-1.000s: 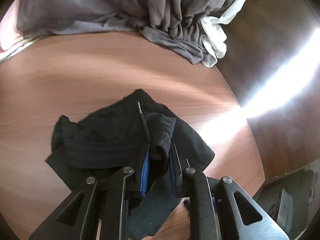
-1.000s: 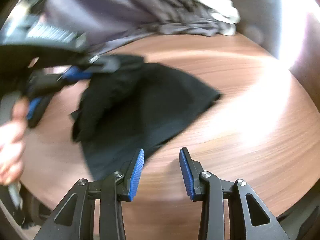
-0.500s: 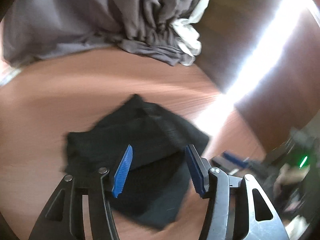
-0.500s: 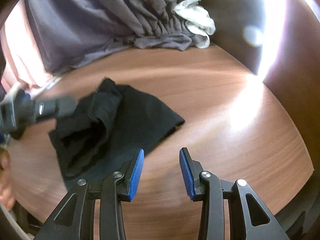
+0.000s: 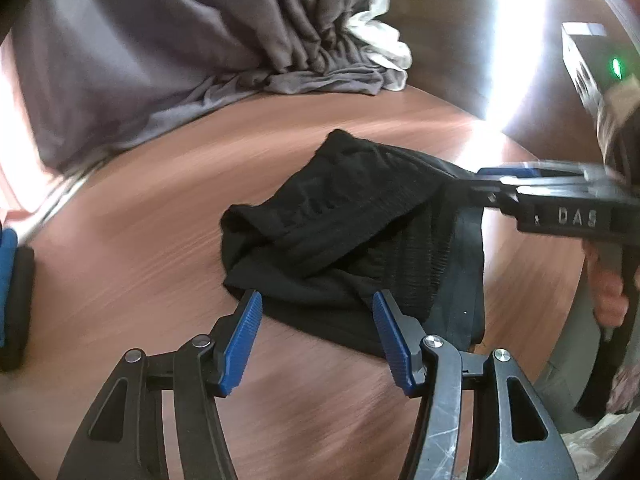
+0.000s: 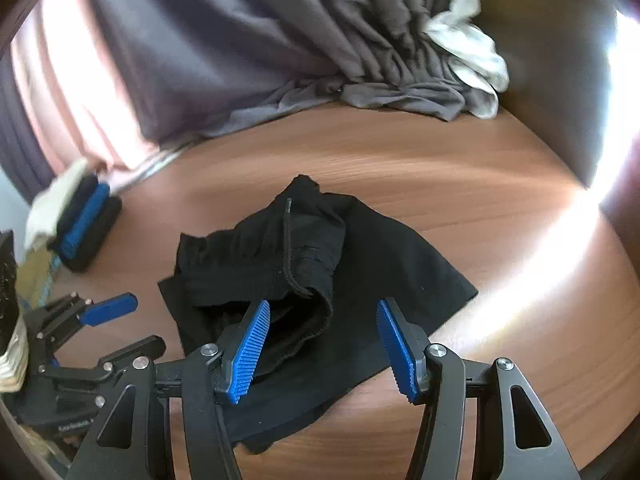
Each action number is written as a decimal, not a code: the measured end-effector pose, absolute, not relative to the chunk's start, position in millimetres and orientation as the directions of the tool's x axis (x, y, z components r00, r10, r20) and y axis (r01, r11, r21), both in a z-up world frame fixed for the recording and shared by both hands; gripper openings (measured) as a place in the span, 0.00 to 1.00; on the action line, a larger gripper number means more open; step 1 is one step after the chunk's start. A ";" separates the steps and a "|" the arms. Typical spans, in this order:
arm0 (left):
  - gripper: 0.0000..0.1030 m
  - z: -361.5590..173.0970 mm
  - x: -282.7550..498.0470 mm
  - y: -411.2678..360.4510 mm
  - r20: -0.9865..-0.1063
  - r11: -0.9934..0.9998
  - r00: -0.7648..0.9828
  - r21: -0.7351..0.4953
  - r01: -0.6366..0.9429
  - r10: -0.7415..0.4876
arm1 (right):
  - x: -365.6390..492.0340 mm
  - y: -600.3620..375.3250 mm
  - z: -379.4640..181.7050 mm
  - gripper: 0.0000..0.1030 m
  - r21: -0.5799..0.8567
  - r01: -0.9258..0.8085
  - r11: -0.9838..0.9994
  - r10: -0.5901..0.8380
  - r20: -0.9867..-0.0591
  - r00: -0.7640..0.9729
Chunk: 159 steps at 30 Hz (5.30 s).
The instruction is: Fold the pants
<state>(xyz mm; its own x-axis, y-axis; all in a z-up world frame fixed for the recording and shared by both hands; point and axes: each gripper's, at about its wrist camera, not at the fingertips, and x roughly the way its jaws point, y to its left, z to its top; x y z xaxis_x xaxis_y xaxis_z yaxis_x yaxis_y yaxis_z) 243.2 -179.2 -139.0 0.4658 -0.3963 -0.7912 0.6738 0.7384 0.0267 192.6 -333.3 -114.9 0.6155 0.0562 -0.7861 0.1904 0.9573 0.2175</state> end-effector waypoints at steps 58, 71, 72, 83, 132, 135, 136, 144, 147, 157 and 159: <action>0.39 -166.8 262.9 -182.6 -0.803 0.651 0.365 -0.037 0.758 -0.471 | 185.6 -323.9 -147.3 0.06 0.527 0.156 0.836 0.434 -0.807 0.401; 0.45 -167.7 265.6 -183.3 -0.808 0.665 0.376 -0.026 0.747 -0.454 | 180.1 -334.0 -154.8 0.24 0.445 0.223 0.868 0.337 -0.855 0.395; 0.45 -168.0 265.3 -182.9 -0.807 0.665 0.376 -0.028 0.746 -0.455 | 178.0 -335.2 -152.0 0.32 0.448 0.240 0.861 0.328 -0.850 0.412; 0.45 -167.6 263.5 -181.9 -0.803 0.657 0.375 -0.028 0.754 -0.464 | 179.4 -343.5 -164.3 0.50 0.635 0.354 0.687 0.388 -0.732 0.560; 0.64 -134.3 331.3 -180.1 -0.773 0.613 0.387 -0.003 0.790 -0.502 | 192.1 -354.7 -144.5 0.46 0.468 0.579 0.668 0.075 -0.816 0.573; 0.64 -153.4 338.7 -192.2 -0.807 0.582 0.319 -0.038 0.812 -0.497 | 200.4 -350.5 -143.2 0.41 0.300 0.607 0.736 -0.040 -0.876 0.481; 0.64 -159.6 338.5 -194.3 -0.818 0.573 0.302 -0.041 0.819 -0.490 | 200.9 -346.5 -140.5 0.41 0.240 0.606 0.759 -0.091 -0.882 0.462; 0.64 -175.5 318.7 -184.4 -0.848 0.533 0.240 -0.058 0.844 -0.473 | 202.7 -339.2 -137.7 0.42 -0.006 0.578 0.816 -0.261 -0.896 0.359; 0.64 -175.1 308.4 -177.5 -0.855 0.539 0.209 -0.095 0.837 -0.475 | 197.9 -341.8 -136.6 0.50 -0.015 0.581 0.814 -0.275 -0.891 0.362; 0.64 -165.7 263.6 -168.6 -0.868 0.567 0.199 -0.111 0.816 -0.455 | 199.0 -340.3 -137.9 0.50 -0.011 0.431 0.902 -0.240 -0.844 0.479; 0.64 -164.7 261.4 -169.0 -0.871 0.577 0.207 -0.103 0.811 -0.446 | 198.0 -342.9 -138.8 0.52 0.001 0.404 0.915 -0.219 -0.839 0.498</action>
<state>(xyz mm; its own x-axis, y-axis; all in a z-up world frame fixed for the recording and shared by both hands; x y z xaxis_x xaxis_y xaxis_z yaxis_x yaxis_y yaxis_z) 261.4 -169.0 -164.7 0.2066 -0.4460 -0.8709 0.8105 0.5766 -0.1030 198.0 -342.9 -138.8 0.4981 -0.2193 -0.8389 0.4040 0.9147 0.0008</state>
